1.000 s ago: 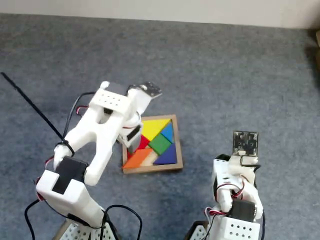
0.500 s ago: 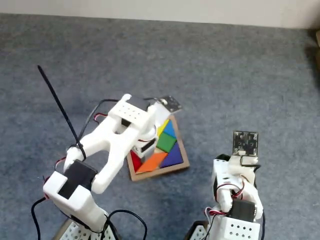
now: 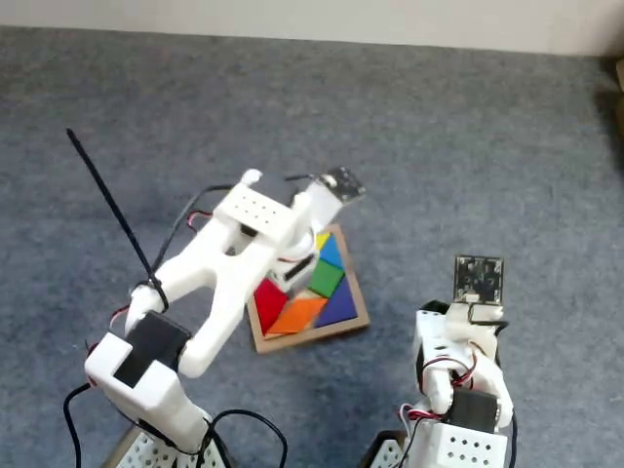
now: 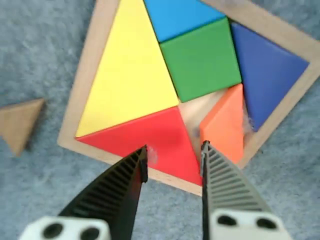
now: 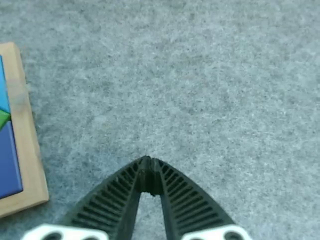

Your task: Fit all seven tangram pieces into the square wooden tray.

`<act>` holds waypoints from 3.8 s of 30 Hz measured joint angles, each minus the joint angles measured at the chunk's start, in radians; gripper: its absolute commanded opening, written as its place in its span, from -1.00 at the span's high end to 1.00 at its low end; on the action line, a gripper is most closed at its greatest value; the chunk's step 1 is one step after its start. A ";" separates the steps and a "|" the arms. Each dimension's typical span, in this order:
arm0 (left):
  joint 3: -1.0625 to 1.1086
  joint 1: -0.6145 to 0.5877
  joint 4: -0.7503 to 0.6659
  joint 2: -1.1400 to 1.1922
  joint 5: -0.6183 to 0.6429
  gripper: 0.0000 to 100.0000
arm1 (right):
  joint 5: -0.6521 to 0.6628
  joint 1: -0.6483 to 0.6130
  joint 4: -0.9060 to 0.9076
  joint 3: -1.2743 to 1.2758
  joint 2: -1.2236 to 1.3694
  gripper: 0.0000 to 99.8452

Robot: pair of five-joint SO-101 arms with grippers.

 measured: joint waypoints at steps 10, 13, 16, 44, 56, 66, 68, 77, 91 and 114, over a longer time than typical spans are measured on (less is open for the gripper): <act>-0.002 -0.012 0.009 0.000 0.002 0.63 | 0.000 0.000 0.000 0.000 0.000 0.99; 0.046 -0.012 0.009 0.000 0.002 0.63 | 0.000 0.000 0.000 0.000 0.000 0.99; 0.089 -0.014 0.009 0.000 -0.002 0.63 | 0.000 0.000 0.000 0.000 0.000 0.99; -0.051 0.124 0.110 0.000 0.132 0.62 | 0.000 0.000 0.000 0.000 0.000 0.99; -0.054 0.123 0.061 0.189 0.178 0.63 | 0.000 0.000 0.000 0.000 0.000 0.99; -0.055 0.146 0.048 0.212 0.216 0.63 | 0.000 0.000 0.000 0.000 0.000 0.99; -0.055 0.170 0.046 0.213 0.222 0.63 | 0.000 0.000 0.000 0.000 0.000 0.99; -0.054 0.218 0.021 0.229 0.232 0.63 | 0.000 0.000 0.000 0.000 0.000 0.99; -0.077 0.226 0.000 0.276 0.238 0.91 | 0.000 0.000 0.000 0.000 0.000 0.99; -0.158 0.221 0.158 -0.018 0.235 0.91 | 0.000 0.000 0.000 0.000 0.000 0.99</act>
